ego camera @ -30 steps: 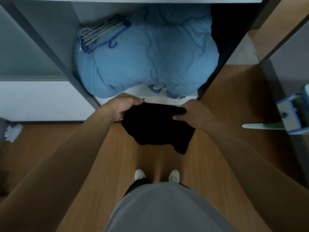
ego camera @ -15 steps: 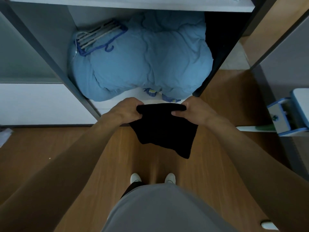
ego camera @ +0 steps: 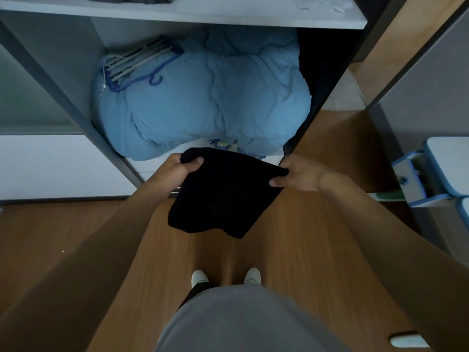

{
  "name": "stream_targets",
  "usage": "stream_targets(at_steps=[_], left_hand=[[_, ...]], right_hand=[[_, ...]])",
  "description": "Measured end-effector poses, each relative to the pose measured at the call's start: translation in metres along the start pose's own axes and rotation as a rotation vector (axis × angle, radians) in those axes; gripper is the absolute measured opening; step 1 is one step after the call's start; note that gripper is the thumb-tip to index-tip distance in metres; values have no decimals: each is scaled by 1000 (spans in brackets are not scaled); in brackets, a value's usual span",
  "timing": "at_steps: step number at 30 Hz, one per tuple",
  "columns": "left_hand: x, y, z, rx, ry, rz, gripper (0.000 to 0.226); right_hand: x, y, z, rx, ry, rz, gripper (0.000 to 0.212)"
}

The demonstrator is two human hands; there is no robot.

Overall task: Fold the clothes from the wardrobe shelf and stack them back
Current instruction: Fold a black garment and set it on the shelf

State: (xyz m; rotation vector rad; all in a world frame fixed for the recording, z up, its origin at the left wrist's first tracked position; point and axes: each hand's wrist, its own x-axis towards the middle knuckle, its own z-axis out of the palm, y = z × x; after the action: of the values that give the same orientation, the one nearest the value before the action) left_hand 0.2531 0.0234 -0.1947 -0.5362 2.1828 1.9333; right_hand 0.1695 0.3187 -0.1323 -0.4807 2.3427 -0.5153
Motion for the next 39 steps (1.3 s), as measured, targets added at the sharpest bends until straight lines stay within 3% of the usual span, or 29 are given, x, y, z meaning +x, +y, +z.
stream_targets(at_steps=[3, 6, 8, 11, 14, 16, 20, 25, 28, 30, 34, 36, 39], left_hand=[[1, -2, -5, -168, 73, -66, 15], [1, 6, -3, -388, 110, -124, 18], [1, 17, 2, -533, 89, -143, 19], [0, 37, 8, -595, 62, -223, 23], [-1, 43, 3, -652, 26, -218, 36], [-6, 36, -5, -691, -80, -168, 42], [-20, 16, -4, -461, -248, -233, 33], [-15, 27, 12, -355, -106, -218, 38], [-12, 31, 16, -394, -30, -275, 43], [-11, 29, 16, -343, 43, -323, 38], [-11, 19, 15, -125, 228, -396, 31], [-13, 16, 16, -112, 276, -423, 35], [-17, 18, 17, -169, 280, -410, 43]], right_hand=[[-2, 0, 3, 430, 84, -44, 22], [-6, -1, 3, 1010, 77, -194, 33], [-8, -2, 6, 1172, 15, -266, 34], [-7, -11, 23, 957, 3, -218, 24], [0, -14, 37, 1139, 95, -167, 24], [0, -18, 40, 1252, 99, -158, 20], [-2, -11, 38, 1307, 80, -57, 32], [-9, 9, 28, 1357, -22, 25, 42], [-9, 20, 32, 1141, -92, -24, 42], [-6, 21, 36, 955, -21, -31, 32], [3, 17, 34, 896, 235, 25, 28], [6, 14, 32, 790, 337, -7, 35], [9, 13, 32, 806, 356, -80, 32]])
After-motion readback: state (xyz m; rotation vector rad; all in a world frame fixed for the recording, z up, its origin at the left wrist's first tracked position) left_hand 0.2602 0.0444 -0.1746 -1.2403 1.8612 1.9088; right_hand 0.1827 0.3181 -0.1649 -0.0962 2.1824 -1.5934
